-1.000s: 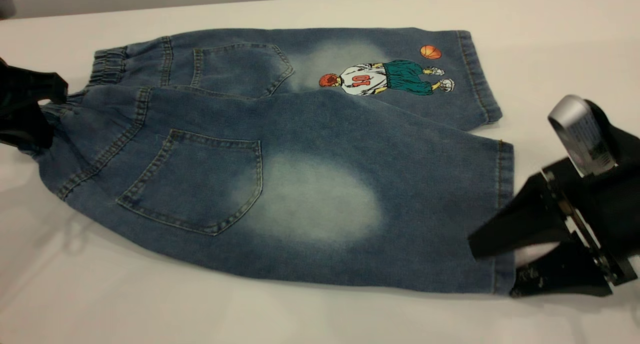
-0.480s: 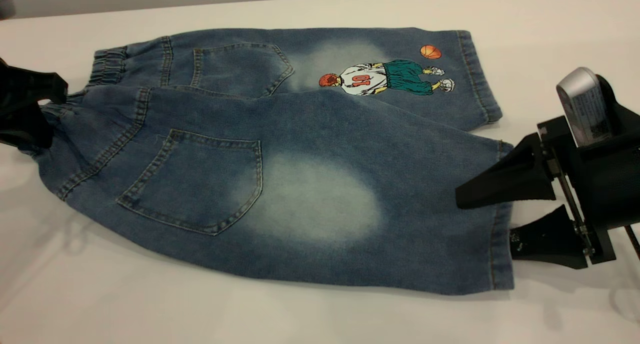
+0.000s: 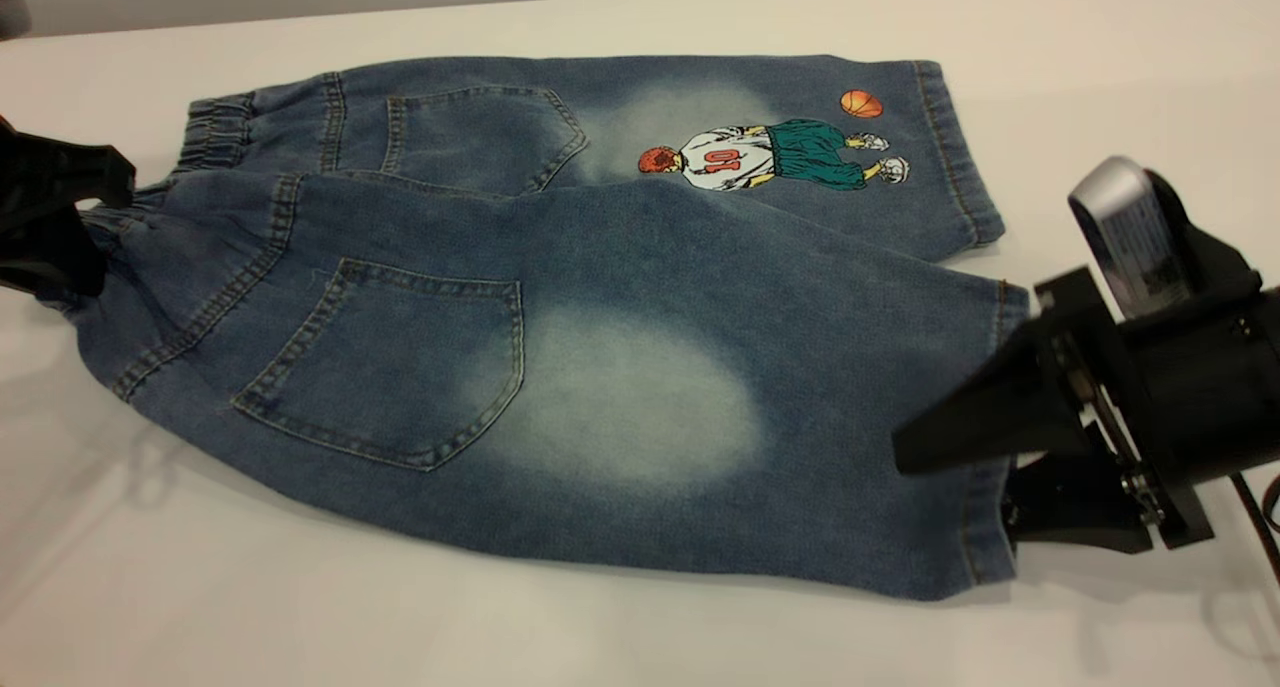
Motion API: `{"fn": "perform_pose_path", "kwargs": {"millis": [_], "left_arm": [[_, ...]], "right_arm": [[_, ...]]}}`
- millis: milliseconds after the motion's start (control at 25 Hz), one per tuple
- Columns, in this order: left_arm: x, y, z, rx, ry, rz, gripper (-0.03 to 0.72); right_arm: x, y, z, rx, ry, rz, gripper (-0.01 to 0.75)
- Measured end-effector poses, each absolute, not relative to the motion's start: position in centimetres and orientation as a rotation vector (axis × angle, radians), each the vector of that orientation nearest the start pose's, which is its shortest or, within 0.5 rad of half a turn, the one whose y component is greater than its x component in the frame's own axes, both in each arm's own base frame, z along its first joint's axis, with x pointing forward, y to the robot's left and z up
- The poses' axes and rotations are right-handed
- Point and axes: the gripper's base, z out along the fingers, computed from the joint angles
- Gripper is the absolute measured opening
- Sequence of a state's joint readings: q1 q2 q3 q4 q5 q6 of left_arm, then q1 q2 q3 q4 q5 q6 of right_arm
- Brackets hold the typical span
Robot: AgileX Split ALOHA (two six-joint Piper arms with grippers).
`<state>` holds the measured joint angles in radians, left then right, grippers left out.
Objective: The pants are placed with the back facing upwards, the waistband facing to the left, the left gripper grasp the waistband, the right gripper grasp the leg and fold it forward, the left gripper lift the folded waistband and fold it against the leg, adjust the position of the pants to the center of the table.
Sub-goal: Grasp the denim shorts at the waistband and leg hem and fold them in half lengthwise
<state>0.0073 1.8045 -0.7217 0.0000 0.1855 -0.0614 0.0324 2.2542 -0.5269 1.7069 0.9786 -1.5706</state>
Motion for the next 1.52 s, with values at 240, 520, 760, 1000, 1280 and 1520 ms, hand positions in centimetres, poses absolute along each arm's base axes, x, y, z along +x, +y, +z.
{"fn": "perform_pose_path", "kwargs": {"millis": [240, 520, 760, 1000, 1280, 1520], "left_arm": [[29.2, 0.2, 10.6, -0.095, 2.751, -0.015, 0.162], [29.2, 0.2, 10.6, -0.095, 2.751, -0.015, 0.162], [29.2, 0.2, 10.7, -0.095, 2.75, -0.015, 0.162], [30.1, 0.2, 11.4, -0.116, 2.753, -0.024, 0.162], [31.8, -0.2, 12.9, -0.112, 2.712, -0.037, 0.162], [32.1, -0.8, 13.2, -0.09, 2.71, -0.047, 0.162]], "right_arm": [[21.6, 7.9, 1.1, 0.186, 2.823, 1.408, 0.15], [21.4, 8.1, 1.4, 0.15, 2.81, 1.46, 0.013], [22.0, 8.0, 1.8, 0.179, 2.778, 1.435, 0.006], [24.0, 7.9, 4.3, 0.059, 2.692, 1.342, 0.006], [26.7, 8.0, 6.5, -0.127, 2.591, 1.295, 0.006], [27.1, 8.1, 6.7, -0.161, 2.577, 1.297, 0.009]]}}
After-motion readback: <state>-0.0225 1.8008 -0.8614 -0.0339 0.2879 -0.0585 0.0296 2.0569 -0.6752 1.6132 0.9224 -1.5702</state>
